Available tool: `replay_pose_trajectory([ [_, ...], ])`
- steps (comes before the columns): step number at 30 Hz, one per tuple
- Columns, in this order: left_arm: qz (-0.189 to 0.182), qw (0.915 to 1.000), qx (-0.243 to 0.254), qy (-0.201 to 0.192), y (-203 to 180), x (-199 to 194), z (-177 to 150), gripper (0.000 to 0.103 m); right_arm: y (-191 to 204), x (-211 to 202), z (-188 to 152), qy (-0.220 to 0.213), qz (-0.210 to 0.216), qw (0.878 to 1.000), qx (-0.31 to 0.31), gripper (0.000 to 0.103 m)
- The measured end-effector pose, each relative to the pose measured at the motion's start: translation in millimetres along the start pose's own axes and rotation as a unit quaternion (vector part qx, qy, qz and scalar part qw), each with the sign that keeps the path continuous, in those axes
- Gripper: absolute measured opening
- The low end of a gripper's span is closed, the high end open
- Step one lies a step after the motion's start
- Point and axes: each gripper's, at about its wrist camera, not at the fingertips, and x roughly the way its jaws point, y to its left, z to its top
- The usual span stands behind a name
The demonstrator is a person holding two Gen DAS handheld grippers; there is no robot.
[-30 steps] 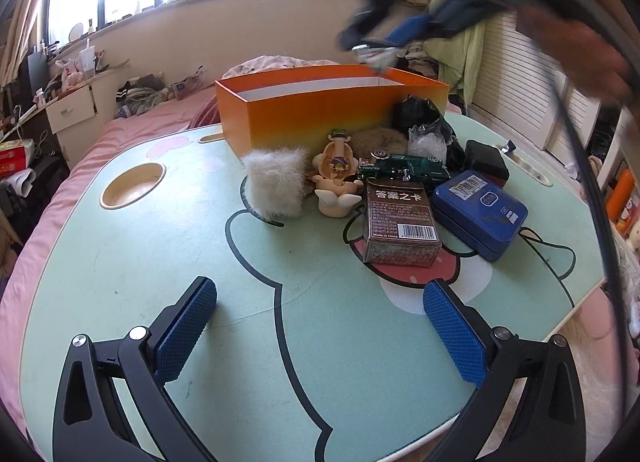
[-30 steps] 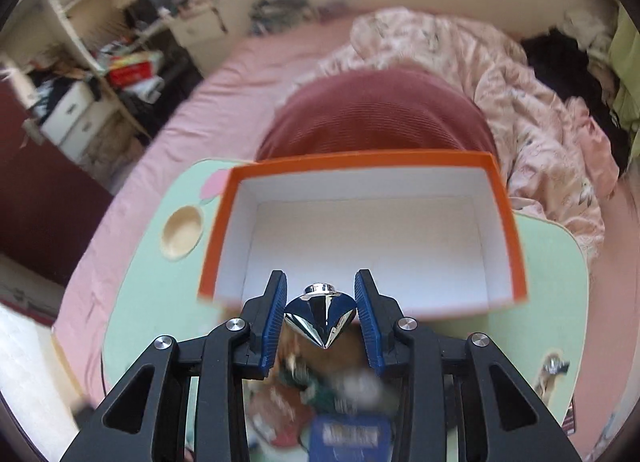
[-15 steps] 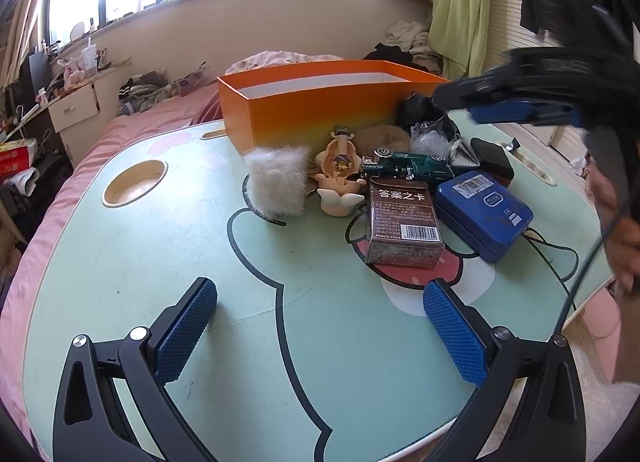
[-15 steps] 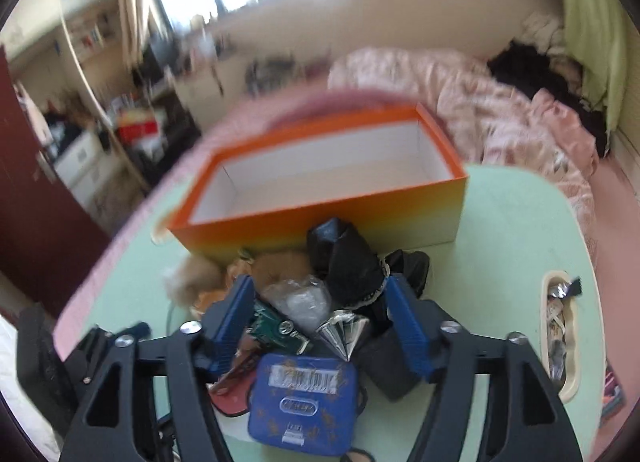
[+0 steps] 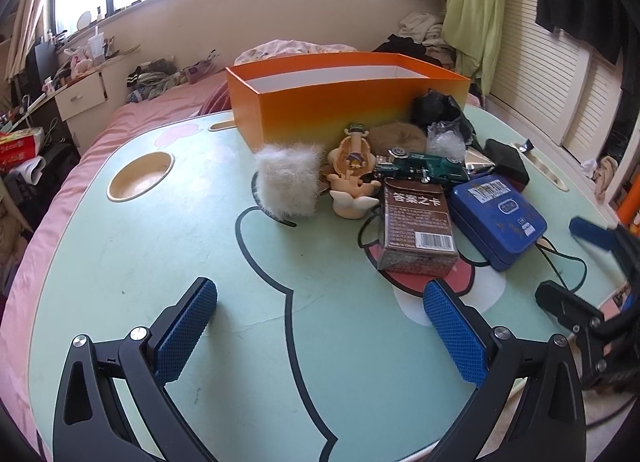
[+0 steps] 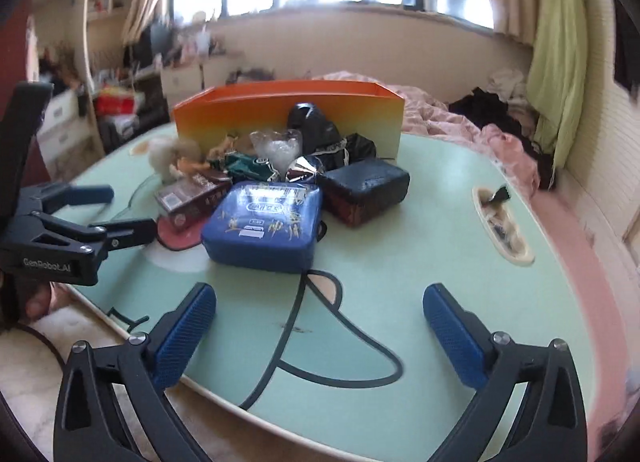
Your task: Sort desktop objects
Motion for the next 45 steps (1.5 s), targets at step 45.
replay_pose_trajectory([
  [45, 0.001, 1.0, 0.0, -0.009, 1.1, 7.2, 2.3, 0.103, 5.5, 6.4, 1.6, -0.003, 0.004, 1.0, -0.006, 0.103],
])
